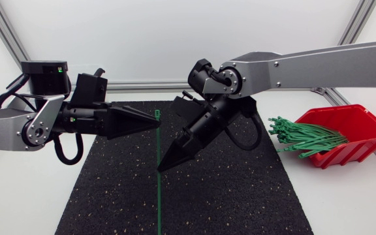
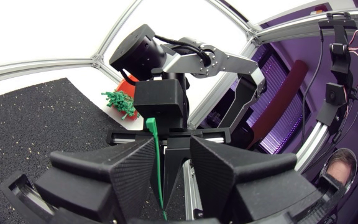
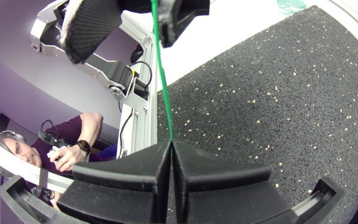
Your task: Take a green cable tie from the red box, thread the tail through the head to close it, then place it in the transparent bin on the left.
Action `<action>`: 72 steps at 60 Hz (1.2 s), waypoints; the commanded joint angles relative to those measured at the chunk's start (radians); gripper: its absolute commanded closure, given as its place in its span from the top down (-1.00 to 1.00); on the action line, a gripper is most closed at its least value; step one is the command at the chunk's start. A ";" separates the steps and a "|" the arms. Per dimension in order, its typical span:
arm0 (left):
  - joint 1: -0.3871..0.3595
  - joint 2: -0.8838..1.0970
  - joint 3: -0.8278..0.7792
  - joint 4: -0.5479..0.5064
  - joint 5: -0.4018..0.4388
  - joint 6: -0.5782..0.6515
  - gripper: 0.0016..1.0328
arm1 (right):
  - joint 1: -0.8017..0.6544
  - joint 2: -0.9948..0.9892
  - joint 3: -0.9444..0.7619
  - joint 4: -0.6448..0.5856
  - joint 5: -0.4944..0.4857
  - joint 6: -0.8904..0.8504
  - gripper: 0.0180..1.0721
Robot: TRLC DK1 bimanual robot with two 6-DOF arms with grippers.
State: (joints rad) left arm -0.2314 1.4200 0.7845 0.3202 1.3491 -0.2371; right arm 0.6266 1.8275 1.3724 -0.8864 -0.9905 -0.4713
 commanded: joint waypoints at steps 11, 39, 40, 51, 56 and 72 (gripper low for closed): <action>-0.009 0.022 -0.016 0.020 -0.015 -0.022 -0.56 | -0.002 -0.013 -0.036 0.018 0.007 0.022 -0.89; 0.000 0.037 -0.014 0.031 -0.016 -0.025 -0.59 | -0.007 -0.022 -0.055 0.040 0.009 0.031 -0.89; 0.001 0.037 -0.014 0.033 -0.016 -0.025 -0.59 | -0.007 -0.023 -0.055 0.040 0.007 0.031 -0.89; 0.007 0.036 -0.014 0.037 -0.018 -0.030 -0.62 | -0.005 -0.027 -0.061 0.043 0.009 0.033 -0.89; 0.007 0.037 -0.014 0.040 -0.018 -0.031 -0.65 | -0.007 -0.033 -0.064 0.049 0.009 0.039 -0.89; 0.007 0.040 -0.018 0.043 -0.019 -0.033 -0.70 | -0.007 -0.042 -0.067 0.052 0.010 0.040 -0.89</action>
State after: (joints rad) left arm -0.2302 1.4410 0.7845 0.3428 1.3270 -0.2440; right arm 0.6254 1.8103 1.3262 -0.8364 -0.9829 -0.4454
